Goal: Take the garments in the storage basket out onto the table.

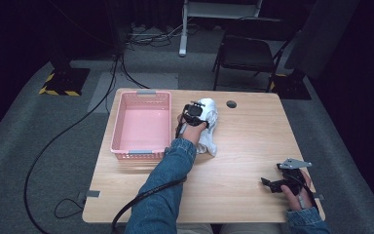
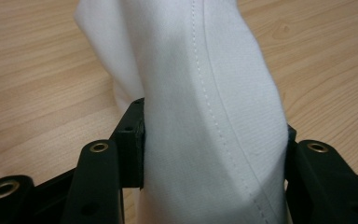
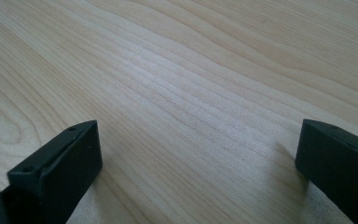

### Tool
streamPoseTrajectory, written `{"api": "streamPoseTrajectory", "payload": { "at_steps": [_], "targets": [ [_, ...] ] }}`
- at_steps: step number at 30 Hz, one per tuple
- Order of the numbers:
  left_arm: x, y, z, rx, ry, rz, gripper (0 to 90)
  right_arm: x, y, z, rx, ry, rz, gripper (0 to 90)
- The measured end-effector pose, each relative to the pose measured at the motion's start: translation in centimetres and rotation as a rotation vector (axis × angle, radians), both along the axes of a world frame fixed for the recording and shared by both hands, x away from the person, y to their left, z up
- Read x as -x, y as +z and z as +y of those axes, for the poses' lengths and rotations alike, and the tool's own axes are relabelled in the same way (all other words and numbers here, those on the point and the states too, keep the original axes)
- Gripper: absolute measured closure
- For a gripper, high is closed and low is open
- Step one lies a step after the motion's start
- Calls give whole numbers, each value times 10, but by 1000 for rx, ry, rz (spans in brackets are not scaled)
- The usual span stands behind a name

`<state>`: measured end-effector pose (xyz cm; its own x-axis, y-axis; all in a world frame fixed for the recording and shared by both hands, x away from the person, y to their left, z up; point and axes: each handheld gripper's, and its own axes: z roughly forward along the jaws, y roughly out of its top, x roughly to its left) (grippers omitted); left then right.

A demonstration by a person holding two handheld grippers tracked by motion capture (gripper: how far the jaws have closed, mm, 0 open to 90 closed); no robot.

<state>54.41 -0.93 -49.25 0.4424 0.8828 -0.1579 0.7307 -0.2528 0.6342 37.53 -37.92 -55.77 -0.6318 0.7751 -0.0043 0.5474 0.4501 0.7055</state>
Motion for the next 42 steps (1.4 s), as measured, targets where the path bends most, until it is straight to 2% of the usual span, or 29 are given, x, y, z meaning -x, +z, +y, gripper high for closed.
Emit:
{"api": "streamPoseTrajectory", "payload": {
  "at_steps": [15,18,20,21,22,23,28,32,42],
  "targets": [
    [-1,-5,-1,-14,-7,17,438,0,0,0,1,0,0,2],
    [-1,-5,-3,-13,-5,27,386,0,0,0,1,0,0,2],
    [-1,-5,-3,-7,-9,34,298,0,0,0,1,0,0,2],
    [-1,-5,-4,-10,-12,41,298,0,0,0,1,0,0,2],
    [0,-5,-5,-23,-8,46,251,0,0,0,0,0,0,2],
    [1,-4,-5,-22,-5,42,153,0,0,0,0,0,0,2],
    [5,4,-5,-17,-22,11,88,0,0,0,0,0,0,2],
    [10,12,-2,-16,-30,-20,82,0,0,0,0,0,0,2],
    [24,27,9,-10,-38,-59,90,0,0,0,0,3,2,0]
  ]
}}
